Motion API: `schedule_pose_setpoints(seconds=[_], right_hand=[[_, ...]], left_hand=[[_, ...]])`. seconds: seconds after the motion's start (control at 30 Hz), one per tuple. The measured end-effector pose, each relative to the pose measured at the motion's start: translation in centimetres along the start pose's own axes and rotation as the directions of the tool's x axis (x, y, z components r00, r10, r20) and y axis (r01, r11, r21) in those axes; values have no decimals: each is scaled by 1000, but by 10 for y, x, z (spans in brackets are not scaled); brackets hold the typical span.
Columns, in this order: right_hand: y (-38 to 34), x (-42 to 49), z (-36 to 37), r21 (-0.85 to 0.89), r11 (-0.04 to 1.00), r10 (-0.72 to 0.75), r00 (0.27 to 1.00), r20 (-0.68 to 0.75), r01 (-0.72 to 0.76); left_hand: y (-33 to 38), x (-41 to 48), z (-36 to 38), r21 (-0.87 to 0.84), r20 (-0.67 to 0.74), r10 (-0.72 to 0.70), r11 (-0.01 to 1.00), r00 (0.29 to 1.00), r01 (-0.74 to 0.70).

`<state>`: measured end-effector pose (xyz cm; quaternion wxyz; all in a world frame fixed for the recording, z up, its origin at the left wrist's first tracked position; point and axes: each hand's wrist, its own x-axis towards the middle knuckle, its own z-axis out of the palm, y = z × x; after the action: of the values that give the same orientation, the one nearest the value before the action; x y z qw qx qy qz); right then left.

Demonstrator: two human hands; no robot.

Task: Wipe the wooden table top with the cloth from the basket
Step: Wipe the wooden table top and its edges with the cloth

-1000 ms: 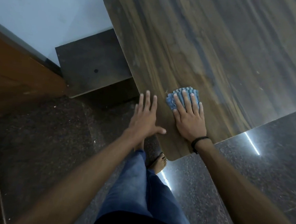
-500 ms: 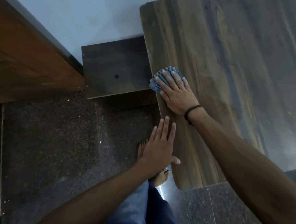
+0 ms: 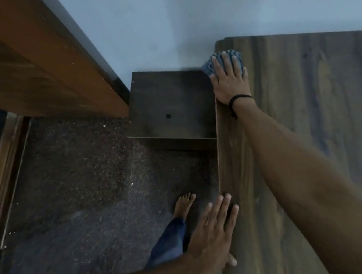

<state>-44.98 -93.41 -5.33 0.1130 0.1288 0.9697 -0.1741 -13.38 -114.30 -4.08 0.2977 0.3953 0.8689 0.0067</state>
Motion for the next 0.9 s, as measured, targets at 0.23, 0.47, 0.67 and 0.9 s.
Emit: schedule_pose_setpoints(seconds=[0.23,0.47,0.67,0.9], right_hand=[[-3,56,-15,23,1000,19,999,-28,-18],[10,-39,15,-23,997,-80,995,-63,78],[30,-158,42,-11,992,-125,992,-22,125],[61,-234,4,458,885,241,923,-300,-82]], left_hand=[[1,6,25,49,-13,-24,999,1000,24],[-2,1,13,92,-26,33,995,999,-31],[-11,-4,3,-56,-187,43,997,981,-54],[-24,72,-84,-326,-527,-132,944,840,-56]])
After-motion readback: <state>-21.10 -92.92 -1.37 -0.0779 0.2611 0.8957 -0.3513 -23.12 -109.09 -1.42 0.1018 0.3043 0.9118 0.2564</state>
